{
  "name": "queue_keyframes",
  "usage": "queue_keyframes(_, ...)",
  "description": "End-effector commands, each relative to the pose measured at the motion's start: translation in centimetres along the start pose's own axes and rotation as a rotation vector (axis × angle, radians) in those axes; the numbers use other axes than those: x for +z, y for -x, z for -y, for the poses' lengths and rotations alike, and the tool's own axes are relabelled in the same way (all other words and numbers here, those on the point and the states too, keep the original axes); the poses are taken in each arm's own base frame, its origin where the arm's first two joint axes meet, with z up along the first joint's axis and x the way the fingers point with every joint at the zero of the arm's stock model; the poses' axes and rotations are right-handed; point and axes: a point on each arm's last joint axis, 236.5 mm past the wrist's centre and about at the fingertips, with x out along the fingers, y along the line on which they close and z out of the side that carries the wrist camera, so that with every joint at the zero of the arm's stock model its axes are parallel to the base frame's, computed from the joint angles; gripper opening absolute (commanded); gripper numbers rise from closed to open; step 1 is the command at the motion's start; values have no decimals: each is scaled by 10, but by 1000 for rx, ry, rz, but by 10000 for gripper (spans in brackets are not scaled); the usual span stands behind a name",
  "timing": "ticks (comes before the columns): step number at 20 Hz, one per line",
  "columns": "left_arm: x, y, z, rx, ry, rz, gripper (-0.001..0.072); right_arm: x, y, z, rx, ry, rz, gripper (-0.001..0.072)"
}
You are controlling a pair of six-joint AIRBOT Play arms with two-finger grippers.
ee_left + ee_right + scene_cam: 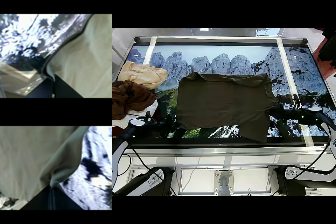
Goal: Fold the shirts.
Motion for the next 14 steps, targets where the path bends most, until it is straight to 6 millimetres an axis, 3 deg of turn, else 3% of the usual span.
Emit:
queue_keyframes(1,13,10,54,-200,-75,45,11,5,15,-33,67,77,-32,28)
queue_keyframes(2,25,28,96,-343,-121,90,11,8,26,-50,84,130,-24,28)
queue_keyframes(4,41,94,193,-663,-252,195,10,17,62,-93,99,270,34,28)
queue_keyframes(5,41,136,236,-801,-318,232,10,19,84,-116,109,343,76,28)
queue_keyframes(7,20,218,300,-981,-512,284,10,18,142,-168,124,452,194,28)
queue_keyframes(10,-32,337,357,-1121,-804,447,10,-1,237,-245,126,635,455,28)
queue_keyframes(12,-68,413,376,-1179,-949,606,10,-26,309,-297,64,785,702,27)
queue_keyframes(14,-105,470,383,-1186,-1076,761,10,-53,369,-341,-28,896,942,26)
